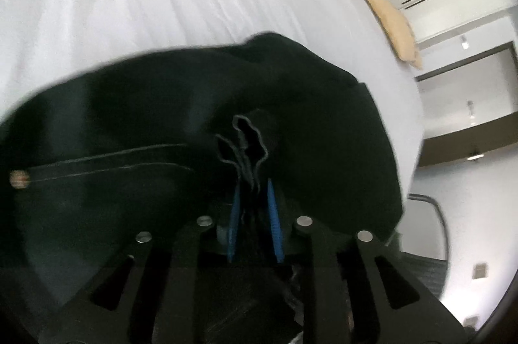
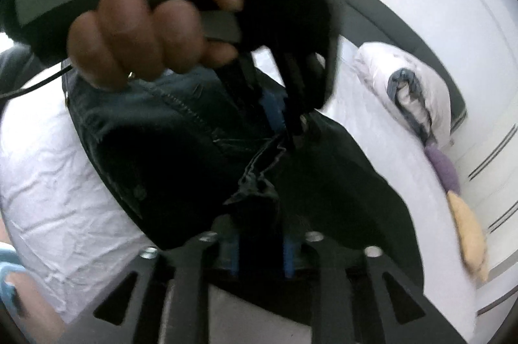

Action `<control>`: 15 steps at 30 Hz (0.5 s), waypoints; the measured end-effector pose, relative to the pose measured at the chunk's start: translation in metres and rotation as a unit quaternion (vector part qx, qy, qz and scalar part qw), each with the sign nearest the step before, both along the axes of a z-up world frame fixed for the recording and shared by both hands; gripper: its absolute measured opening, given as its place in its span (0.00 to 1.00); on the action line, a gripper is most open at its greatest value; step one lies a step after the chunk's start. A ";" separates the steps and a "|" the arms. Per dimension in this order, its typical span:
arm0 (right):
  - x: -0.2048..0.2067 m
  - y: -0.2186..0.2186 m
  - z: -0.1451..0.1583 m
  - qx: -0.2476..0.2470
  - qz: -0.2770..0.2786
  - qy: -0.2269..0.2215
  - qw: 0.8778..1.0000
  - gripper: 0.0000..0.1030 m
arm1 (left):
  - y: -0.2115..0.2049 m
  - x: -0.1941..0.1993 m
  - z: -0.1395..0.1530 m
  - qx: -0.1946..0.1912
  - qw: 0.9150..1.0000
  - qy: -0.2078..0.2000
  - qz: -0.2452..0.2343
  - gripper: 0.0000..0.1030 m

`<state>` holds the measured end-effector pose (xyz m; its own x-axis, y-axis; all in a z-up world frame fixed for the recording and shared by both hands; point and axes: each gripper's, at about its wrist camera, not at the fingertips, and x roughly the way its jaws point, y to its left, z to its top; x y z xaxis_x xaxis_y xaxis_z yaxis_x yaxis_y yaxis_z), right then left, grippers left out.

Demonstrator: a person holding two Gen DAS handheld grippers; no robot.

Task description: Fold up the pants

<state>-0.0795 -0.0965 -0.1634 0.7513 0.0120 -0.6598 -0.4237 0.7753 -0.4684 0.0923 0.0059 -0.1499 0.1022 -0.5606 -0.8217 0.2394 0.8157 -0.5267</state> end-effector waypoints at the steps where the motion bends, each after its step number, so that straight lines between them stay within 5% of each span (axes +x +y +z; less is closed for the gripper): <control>1: 0.000 -0.004 0.004 0.016 -0.002 0.004 1.000 0.56 | 0.002 -0.001 0.005 0.016 1.000 -0.011 0.005 0.26; 3: 0.000 -0.019 0.017 0.069 -0.010 0.024 0.997 0.67 | 0.010 -0.003 0.017 0.028 0.999 -0.035 0.022 0.39; 4: 0.000 -0.027 0.024 0.098 -0.012 0.033 0.995 0.68 | 0.016 -0.005 0.025 0.027 0.998 -0.049 0.042 0.53; 7: 0.003 -0.060 0.048 0.203 -0.002 0.072 0.976 0.67 | 0.021 -0.015 0.046 0.009 0.994 -0.091 0.063 0.60; 10: 0.027 -0.129 0.068 0.316 -0.035 0.109 0.942 0.60 | 0.005 -0.031 0.058 -0.027 0.992 -0.119 0.041 0.60; 11: 0.044 -0.165 0.072 0.364 -0.054 0.128 0.921 0.57 | -0.007 -0.038 0.058 -0.033 0.991 -0.127 0.027 0.60; 13: 0.068 -0.214 0.079 0.421 -0.073 0.133 0.894 0.50 | -0.034 -0.050 0.051 -0.021 0.990 -0.139 0.007 0.60; 15: 0.096 -0.261 0.075 0.500 -0.074 0.161 0.848 0.50 | -0.051 -0.054 0.038 -0.015 0.991 -0.133 0.001 0.60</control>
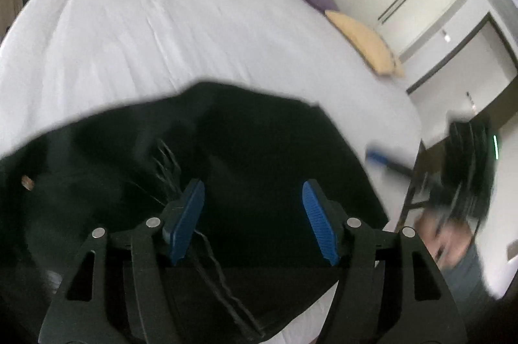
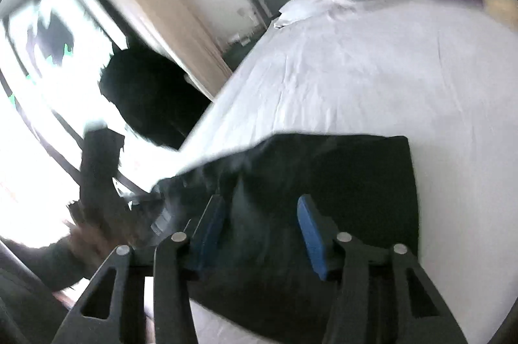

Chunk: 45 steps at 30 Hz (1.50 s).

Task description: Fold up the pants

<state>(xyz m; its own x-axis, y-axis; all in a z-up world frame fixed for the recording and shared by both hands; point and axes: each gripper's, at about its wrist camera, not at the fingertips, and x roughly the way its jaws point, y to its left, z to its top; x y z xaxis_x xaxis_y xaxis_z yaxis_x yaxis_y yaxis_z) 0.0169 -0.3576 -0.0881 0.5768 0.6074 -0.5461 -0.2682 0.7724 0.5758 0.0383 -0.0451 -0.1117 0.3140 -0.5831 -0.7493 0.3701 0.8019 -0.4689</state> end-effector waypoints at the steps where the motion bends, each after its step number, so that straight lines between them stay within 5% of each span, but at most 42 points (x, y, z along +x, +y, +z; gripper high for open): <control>1: 0.012 -0.014 -0.004 0.026 -0.002 0.008 1.000 0.50 | -0.003 -0.002 -0.010 -0.001 1.000 0.008 -0.002 0.60; 5: 0.066 -0.043 -0.049 0.073 0.004 0.095 0.993 0.50 | -0.004 -0.008 -0.040 -0.003 1.000 0.015 0.006 0.59; 9: 0.073 -0.056 -0.086 0.105 -0.020 0.157 0.982 0.42 | -0.005 -0.014 -0.045 0.007 1.000 -0.003 -0.010 0.60; 17: 0.000 -0.047 -0.080 0.111 0.019 0.161 0.980 0.44 | -0.020 -0.017 -0.051 0.020 0.999 -0.032 -0.003 0.60; 29: -0.126 -0.022 -0.051 0.112 -0.024 0.136 0.984 0.51 | -0.006 -0.016 -0.044 0.003 1.000 -0.026 0.015 0.60; 37: -0.112 0.001 -0.032 0.109 -0.054 0.098 0.988 0.52 | 0.023 -0.024 -0.022 0.042 0.995 -0.039 0.077 0.62; 40: -0.088 0.012 -0.024 0.089 -0.073 0.088 0.990 0.60 | 0.041 -0.036 -0.001 0.085 0.987 -0.073 0.114 0.74; 45: -0.050 0.039 -0.030 0.085 -0.089 0.095 0.988 0.64 | 0.089 -0.063 0.021 0.095 0.976 -0.089 0.173 0.80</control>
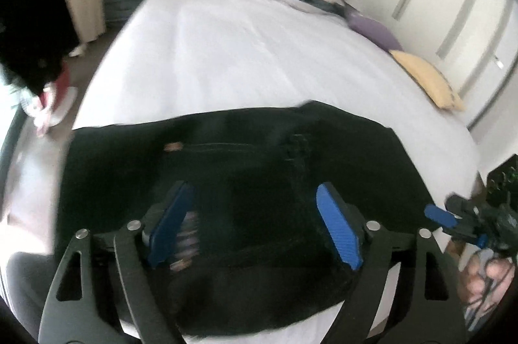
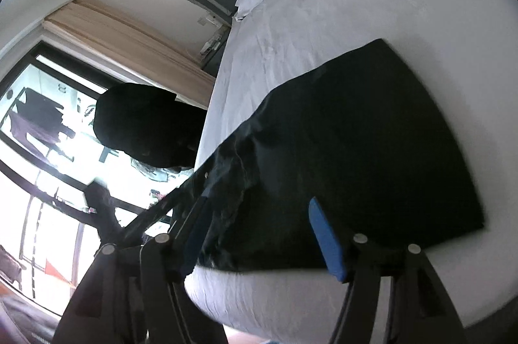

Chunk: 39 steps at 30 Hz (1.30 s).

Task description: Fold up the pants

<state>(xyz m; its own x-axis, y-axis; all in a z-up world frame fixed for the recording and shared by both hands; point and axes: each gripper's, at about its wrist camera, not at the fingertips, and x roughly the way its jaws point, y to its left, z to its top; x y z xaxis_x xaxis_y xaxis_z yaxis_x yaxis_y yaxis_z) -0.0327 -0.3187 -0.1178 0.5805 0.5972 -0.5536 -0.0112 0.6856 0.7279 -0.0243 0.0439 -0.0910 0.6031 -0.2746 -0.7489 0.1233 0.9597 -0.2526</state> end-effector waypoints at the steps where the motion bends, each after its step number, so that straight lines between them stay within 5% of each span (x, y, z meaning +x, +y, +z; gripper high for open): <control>1: 0.008 0.006 -0.004 0.004 0.002 0.003 1.000 0.64 | 0.015 -0.008 0.001 0.001 1.000 0.003 0.021 0.85; 5: 0.025 0.029 -0.012 0.014 0.018 0.010 1.000 0.64 | 0.056 -0.028 -0.009 0.023 0.995 0.037 0.094 0.89; 12: 0.047 0.061 -0.022 0.024 0.039 0.017 0.999 0.64 | 0.115 -0.053 -0.026 0.007 0.980 0.074 0.183 0.89; 24: 0.043 0.046 -0.033 0.047 0.011 0.018 0.999 0.64 | 0.123 -0.045 -0.063 -0.081 0.970 0.125 0.191 0.89; 32: 0.041 0.046 -0.041 0.055 0.015 0.017 0.998 0.64 | 0.152 -0.051 -0.083 -0.254 0.931 0.115 0.236 0.87; 39: 0.039 0.046 -0.043 0.062 0.017 0.013 0.998 0.64 | 0.164 -0.056 -0.095 -0.359 0.896 0.116 0.236 0.79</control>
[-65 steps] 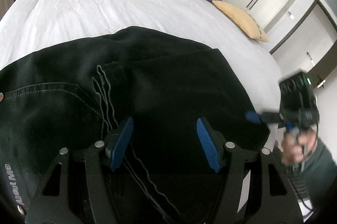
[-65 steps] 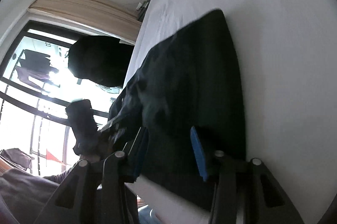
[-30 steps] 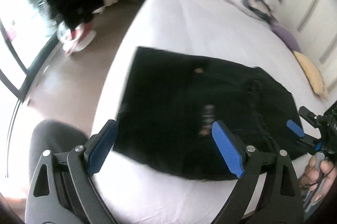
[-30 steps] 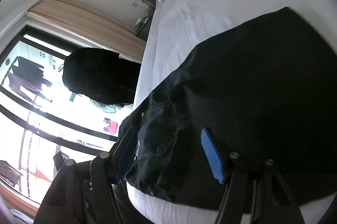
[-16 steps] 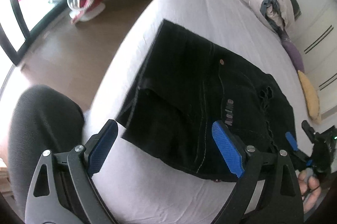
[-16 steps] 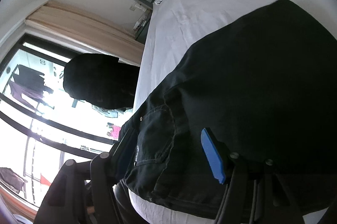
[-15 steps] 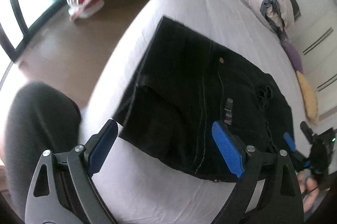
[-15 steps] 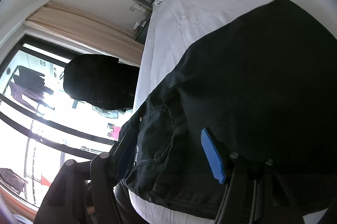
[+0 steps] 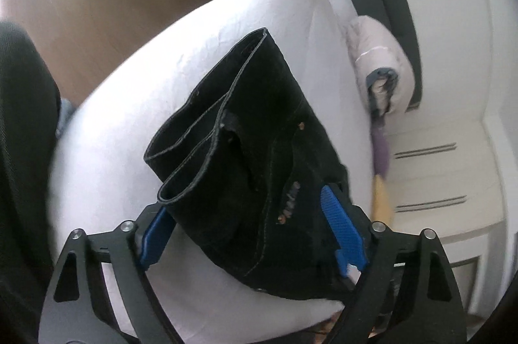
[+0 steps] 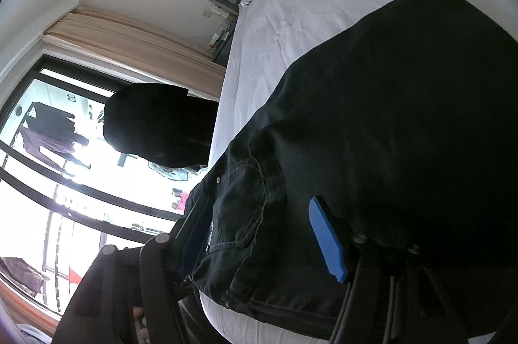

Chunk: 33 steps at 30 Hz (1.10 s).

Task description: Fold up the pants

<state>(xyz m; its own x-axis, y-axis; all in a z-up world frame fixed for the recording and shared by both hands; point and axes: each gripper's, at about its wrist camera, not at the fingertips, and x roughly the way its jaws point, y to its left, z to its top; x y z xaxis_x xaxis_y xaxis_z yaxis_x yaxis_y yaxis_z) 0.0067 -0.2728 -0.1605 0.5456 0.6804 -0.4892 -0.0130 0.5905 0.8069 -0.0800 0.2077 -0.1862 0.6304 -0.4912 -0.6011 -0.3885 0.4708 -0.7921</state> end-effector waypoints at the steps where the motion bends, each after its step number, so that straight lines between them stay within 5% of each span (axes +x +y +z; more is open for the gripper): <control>1: 0.000 0.001 0.000 0.000 0.000 0.000 1.000 0.64 | 0.002 0.000 -0.003 -0.010 1.000 0.002 0.003 0.70; 4: -0.001 0.001 0.000 -0.001 0.000 0.000 1.000 0.64 | 0.010 -0.001 -0.015 -0.052 0.999 0.004 0.014 0.43; 7: -0.001 0.002 0.000 -0.004 0.002 0.000 1.000 0.64 | 0.018 -0.001 -0.028 -0.076 0.997 0.019 0.025 0.31; 17: 0.008 0.014 0.004 -0.017 0.029 0.009 0.999 0.64 | 0.023 0.012 -0.034 -0.065 0.997 0.024 0.015 0.16; 25: 0.048 0.057 0.016 -0.047 0.118 0.024 0.992 0.64 | 0.013 0.024 -0.023 -0.050 0.999 0.018 0.006 0.15; 29: 0.078 0.073 -0.007 -0.112 0.147 0.089 0.979 0.63 | 0.007 0.030 -0.002 -0.014 1.000 -0.004 -0.013 0.15; 33: 0.080 0.062 -0.017 -0.091 0.125 0.081 0.985 0.57 | -0.007 0.044 0.027 0.024 0.999 -0.034 -0.035 0.14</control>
<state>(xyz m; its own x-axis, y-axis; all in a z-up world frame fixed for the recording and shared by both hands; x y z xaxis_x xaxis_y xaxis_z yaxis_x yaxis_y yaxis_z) 0.0872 -0.2111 -0.1771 0.2777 0.6759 -0.6827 -0.0561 0.7208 0.6909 -0.0361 0.2003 -0.1596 0.6360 -0.5065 -0.5822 -0.2993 0.5335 -0.7911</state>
